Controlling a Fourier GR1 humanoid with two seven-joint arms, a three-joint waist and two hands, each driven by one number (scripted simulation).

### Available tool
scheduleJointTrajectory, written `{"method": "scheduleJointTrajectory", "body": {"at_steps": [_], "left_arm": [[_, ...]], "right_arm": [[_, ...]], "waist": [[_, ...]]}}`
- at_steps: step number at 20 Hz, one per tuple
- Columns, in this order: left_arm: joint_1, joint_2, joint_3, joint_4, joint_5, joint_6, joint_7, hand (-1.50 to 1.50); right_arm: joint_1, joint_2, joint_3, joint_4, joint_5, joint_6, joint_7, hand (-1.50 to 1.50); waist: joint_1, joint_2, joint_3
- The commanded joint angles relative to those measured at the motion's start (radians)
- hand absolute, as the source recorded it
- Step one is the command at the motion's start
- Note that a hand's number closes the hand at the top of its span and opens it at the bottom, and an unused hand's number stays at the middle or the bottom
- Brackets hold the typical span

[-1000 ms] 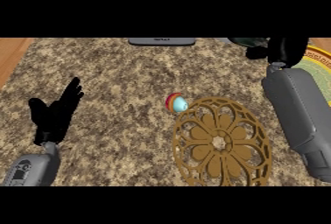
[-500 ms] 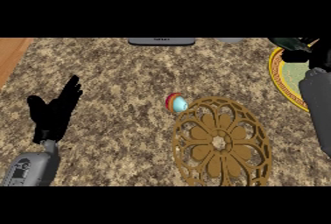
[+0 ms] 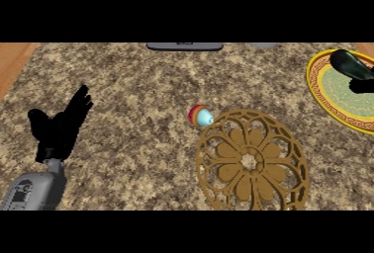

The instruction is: Pick the eggplant from the placemat and place it in the plate

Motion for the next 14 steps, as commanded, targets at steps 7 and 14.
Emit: {"method": "scheduleJointTrajectory", "body": {"at_steps": [7,14], "left_arm": [[-0.007,-0.012,-0.008,0.043,-0.025,-0.018,-0.049,0.0],[-0.024,-0.044,-0.031,-0.005,-0.044,0.028,0.022,0.0]], "right_arm": [[-0.03,-0.087,-0.123,0.192,-0.15,0.18,-0.271,-1.5],[-0.04,-0.022,-0.2,0.063,-0.262,0.074,-0.541,-1.5]], "waist": [[0.016,0.005,0.001],[0.004,-0.004,0.002]]}}
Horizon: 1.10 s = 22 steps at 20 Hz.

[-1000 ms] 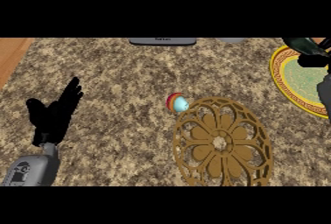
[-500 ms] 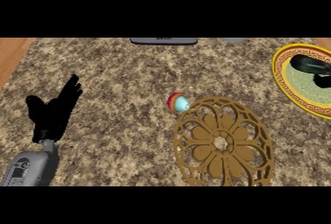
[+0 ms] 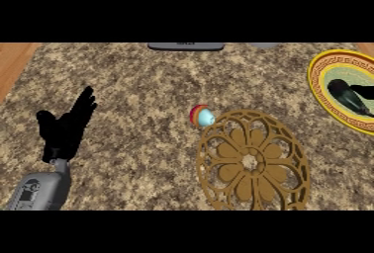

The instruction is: Pick the eggplant from the placemat and place it in the plate

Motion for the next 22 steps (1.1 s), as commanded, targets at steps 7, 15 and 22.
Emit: {"method": "scheduleJointTrajectory", "body": {"at_steps": [7,15,22], "left_arm": [[0.059,0.009,0.014,-0.021,0.005,-0.022,-0.02,0.0],[0.035,-0.006,0.02,-0.004,-0.013,-0.005,-0.013,0.0],[0.023,-0.01,0.032,-0.078,-0.007,-0.016,0.063,0.0]], "right_arm": [[-0.04,0.048,-0.166,-0.112,-0.262,0.128,-0.137,-1.5],[0.046,-0.017,-0.219,-0.139,-0.417,0.45,-0.043,-1.5],[0.115,-0.057,-0.219,-0.119,-0.488,0.453,-0.159,-1.5]], "waist": [[-0.022,-0.013,-0.003],[-0.033,-0.012,-0.004],[-0.018,-0.008,-0.003]]}}
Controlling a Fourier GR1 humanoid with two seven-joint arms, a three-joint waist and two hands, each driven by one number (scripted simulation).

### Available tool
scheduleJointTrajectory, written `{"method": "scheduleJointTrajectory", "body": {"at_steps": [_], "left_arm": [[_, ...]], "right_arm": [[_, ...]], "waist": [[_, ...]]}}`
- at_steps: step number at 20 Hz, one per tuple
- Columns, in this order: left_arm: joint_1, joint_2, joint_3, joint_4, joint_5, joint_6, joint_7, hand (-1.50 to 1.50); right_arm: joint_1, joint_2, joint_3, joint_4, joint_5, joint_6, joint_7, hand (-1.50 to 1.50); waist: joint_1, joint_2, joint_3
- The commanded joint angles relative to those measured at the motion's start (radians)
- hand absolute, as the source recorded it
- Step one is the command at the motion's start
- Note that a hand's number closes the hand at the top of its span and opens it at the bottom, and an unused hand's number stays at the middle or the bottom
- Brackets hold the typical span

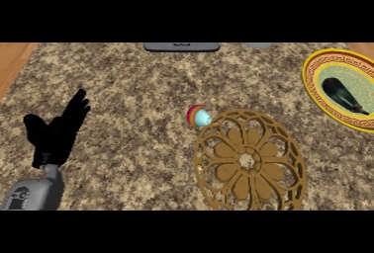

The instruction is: Pick the eggplant from the placemat and place it in the plate

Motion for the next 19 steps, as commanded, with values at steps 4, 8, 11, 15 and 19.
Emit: {"method": "scheduleJointTrajectory", "body": {"at_steps": [4,8,11,15,19], "left_arm": [[-0.052,0.036,0.051,0.053,0.024,-0.054,0.006,0.0],[-0.042,-0.027,0.014,0.082,-0.04,-0.001,-0.044,0.0],[-0.042,-0.042,0.01,0.098,-0.044,-0.005,-0.068,0.0],[0.031,-0.013,0.022,-0.002,-0.024,-0.037,-0.033,0.0],[-0.046,-0.043,0.03,0.07,-0.046,-0.002,-0.025,0.0]], "right_arm": [[0.043,-0.093,0.001,0.104,-0.029,0.041,-0.092,-1.5],[0.093,-0.099,0.014,0.026,-0.078,0.051,-0.047,-1.5],[0.111,-0.123,0.015,0.121,-0.068,0.043,-0.138,-1.5],[0.119,-0.162,0.044,0.1,-0.066,0.052,-0.061,-1.5],[0.132,-0.141,0.054,0.135,-0.084,0.029,-0.098,-1.5]], "waist": [[0.01,0.006,0.001],[0.0,0.001,0.0],[0.007,0.004,0.001],[0.01,0.001,0.0],[0.005,0.003,0.0]]}}
